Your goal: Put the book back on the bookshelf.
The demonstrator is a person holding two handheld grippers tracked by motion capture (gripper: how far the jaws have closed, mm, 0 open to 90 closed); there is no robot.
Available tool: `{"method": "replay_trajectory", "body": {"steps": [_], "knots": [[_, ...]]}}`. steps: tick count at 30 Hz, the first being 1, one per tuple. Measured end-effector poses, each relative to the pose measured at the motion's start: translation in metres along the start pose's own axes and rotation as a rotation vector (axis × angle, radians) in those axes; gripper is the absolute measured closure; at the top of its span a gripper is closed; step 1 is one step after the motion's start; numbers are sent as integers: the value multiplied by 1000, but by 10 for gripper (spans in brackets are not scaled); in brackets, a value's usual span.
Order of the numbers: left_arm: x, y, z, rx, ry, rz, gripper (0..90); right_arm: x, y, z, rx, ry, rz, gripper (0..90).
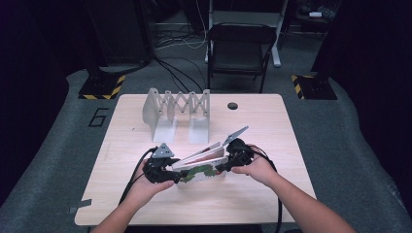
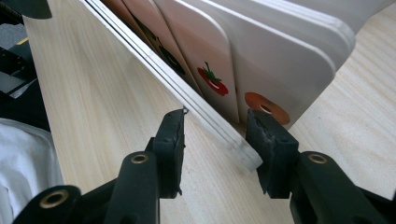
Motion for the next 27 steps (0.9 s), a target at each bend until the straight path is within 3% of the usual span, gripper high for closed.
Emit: {"method": "replay_trajectory", "body": {"steps": [9,14,15,16,20,27], "knots": [[8,1,-1,13,9,-4,437,0,0,1,-2,-5,3,575],[11,1,-1,38,17,-19,439,1,0,2,28,6,0,564],[12,1,-1,40,16,-14,441,2,1,4,17,6,7,562],[12,1,-2,39,13,-15,442,2,1,3,42,5,6,561],[12,2,-1,54,20,-29,451,2,1,5,12,5,4,560],[15,2,-1,76,31,-28,462,4,2,4,4,-13,13,553]]}}
Point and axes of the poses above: each handheld gripper's, and its own axes: x roughly forward along the jaws, y roughly out of its top, z roughly to its right, the point moved 2 cm from there along x, roughly forward along the jaws, and after that the axes turned 10 degrees about -y, right-handed, at the moved point
